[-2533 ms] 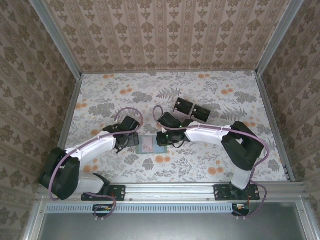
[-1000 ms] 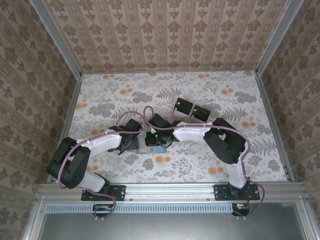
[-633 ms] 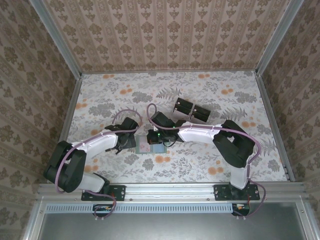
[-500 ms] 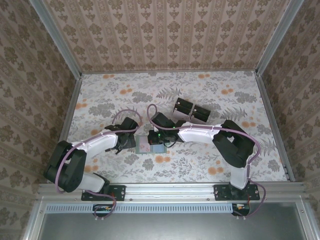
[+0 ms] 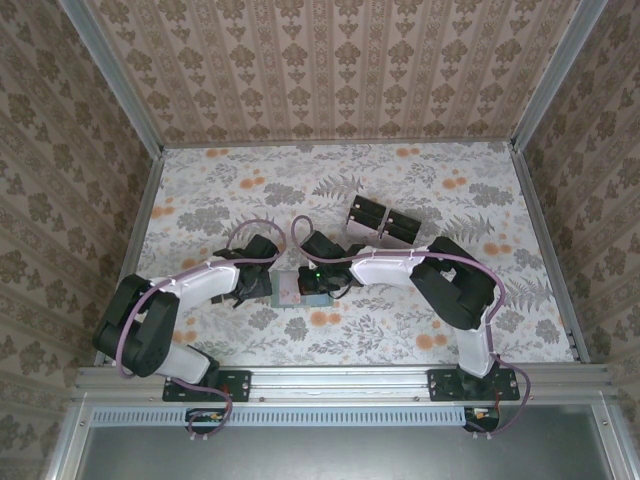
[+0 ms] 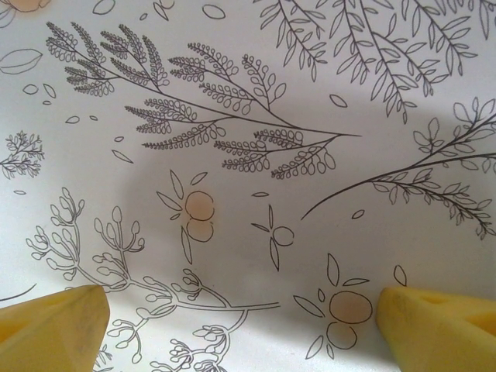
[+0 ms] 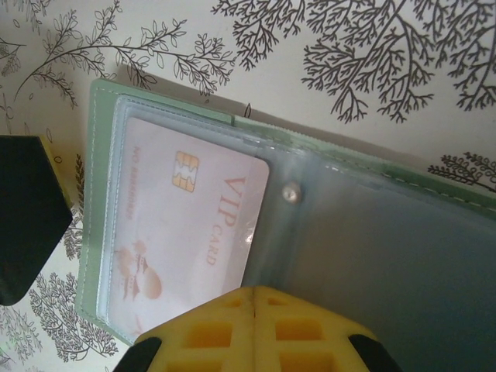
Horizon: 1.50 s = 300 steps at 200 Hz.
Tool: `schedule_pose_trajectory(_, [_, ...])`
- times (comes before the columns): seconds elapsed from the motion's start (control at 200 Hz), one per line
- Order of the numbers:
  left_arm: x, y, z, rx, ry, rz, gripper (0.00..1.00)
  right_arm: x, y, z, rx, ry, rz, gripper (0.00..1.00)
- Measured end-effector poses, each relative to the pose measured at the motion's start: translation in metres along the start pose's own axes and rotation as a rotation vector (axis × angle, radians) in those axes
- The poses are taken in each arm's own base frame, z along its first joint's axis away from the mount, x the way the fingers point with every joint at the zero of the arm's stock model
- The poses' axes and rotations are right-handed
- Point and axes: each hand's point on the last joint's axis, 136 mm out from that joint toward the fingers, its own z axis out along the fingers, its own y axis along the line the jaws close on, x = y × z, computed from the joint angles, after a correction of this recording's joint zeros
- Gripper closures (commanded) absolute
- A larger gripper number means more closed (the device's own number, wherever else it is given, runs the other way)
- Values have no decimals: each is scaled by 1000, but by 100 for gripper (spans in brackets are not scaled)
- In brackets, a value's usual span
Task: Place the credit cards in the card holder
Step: Flip over the card slot on the card holder.
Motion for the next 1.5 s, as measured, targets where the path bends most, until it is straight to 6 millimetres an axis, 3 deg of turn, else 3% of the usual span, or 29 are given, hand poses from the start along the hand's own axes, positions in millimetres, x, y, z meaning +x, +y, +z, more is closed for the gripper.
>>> schedule_pose_trajectory(0.68, [0, 0, 0, -1, 2, 1, 0, -9, 11, 8, -1, 13, -51, 100])
schedule_pose_trajectory(0.95, [0, -1, 0, 3, 4, 1, 0, -5, 11, 7, 21, 35, -91, 91])
schedule_pose_trajectory(1.08, [0, 0, -2, 3, 4, 3, 0, -7, 16, -7, 16, 30, -115, 82])
schedule_pose_trajectory(1.28, [-14, 1, -19, 56, -42, -27, 0, -30, 34, -54, -32, -53, -162, 68])
schedule_pose_trajectory(1.355, [-21, -1, -30, 96, -77, -41, 0, -39, 30, -64, -30, -72, -164, 63])
schedule_pose_trajectory(1.5, [-29, -6, -50, 184, -127, -61, 0, -42, 12, -64, 7, -54, -166, 61])
